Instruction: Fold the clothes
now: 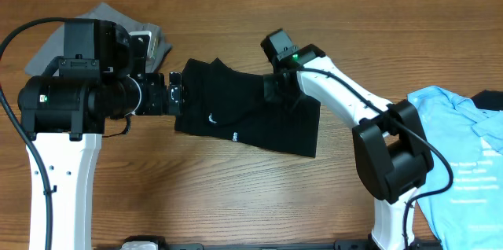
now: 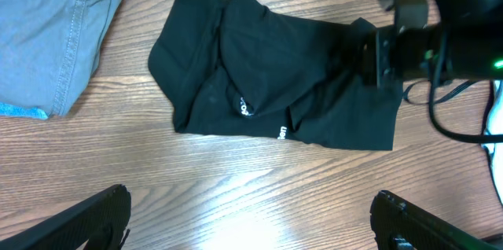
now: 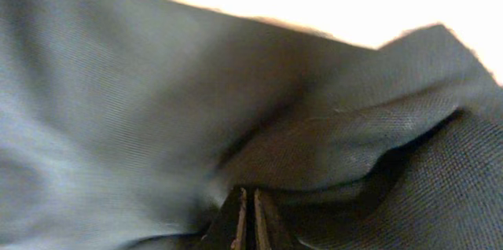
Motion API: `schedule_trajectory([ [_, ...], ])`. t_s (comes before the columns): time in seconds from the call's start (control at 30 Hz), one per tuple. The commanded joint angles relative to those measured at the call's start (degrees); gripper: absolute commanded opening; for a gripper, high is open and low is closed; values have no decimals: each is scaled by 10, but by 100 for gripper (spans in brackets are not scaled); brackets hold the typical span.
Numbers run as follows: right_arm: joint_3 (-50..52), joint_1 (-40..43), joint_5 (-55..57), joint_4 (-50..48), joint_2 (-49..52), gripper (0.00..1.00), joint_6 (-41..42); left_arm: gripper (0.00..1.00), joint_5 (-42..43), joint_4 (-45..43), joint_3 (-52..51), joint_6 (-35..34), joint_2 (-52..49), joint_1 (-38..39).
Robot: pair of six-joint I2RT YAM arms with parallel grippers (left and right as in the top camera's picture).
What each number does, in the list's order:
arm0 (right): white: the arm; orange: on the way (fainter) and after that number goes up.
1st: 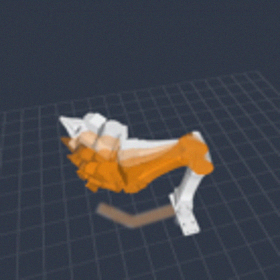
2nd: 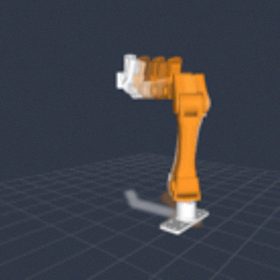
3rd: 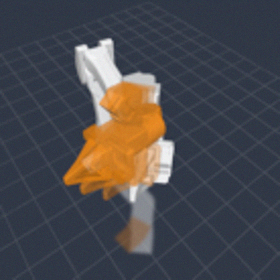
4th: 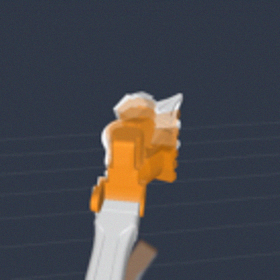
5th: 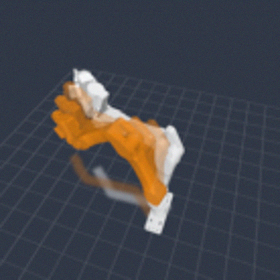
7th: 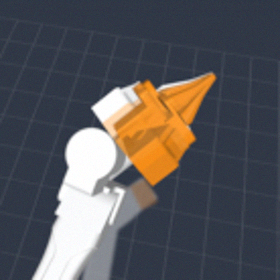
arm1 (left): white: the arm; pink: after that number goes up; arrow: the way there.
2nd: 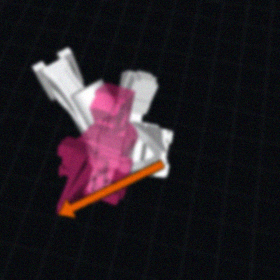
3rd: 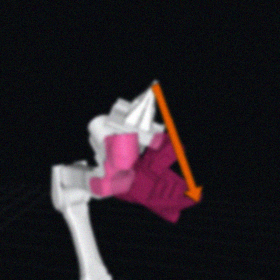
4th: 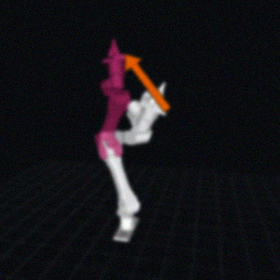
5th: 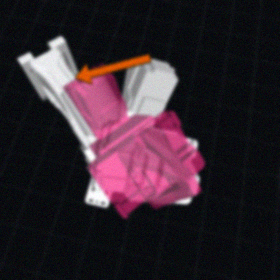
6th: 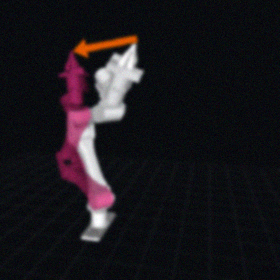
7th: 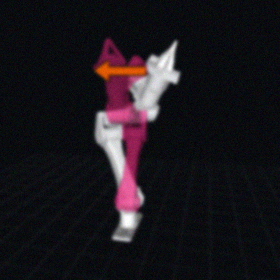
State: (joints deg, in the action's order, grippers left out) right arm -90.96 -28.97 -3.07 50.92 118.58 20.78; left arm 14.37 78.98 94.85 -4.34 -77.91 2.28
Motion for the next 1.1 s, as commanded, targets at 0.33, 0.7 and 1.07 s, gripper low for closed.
schedule_trajectory([
  [0.33,-24,-26,-86,-118,-37,8,-13,100,7,-8,1,0,4,4],
  [0.7,-26,11,-25,23,-123,39,-14,100,7,-6,-12,0,-15,4],
  [1.07,132,-8,-115,-76,-111,4,87,100,39,-92,-120,-14,-114,2],
])
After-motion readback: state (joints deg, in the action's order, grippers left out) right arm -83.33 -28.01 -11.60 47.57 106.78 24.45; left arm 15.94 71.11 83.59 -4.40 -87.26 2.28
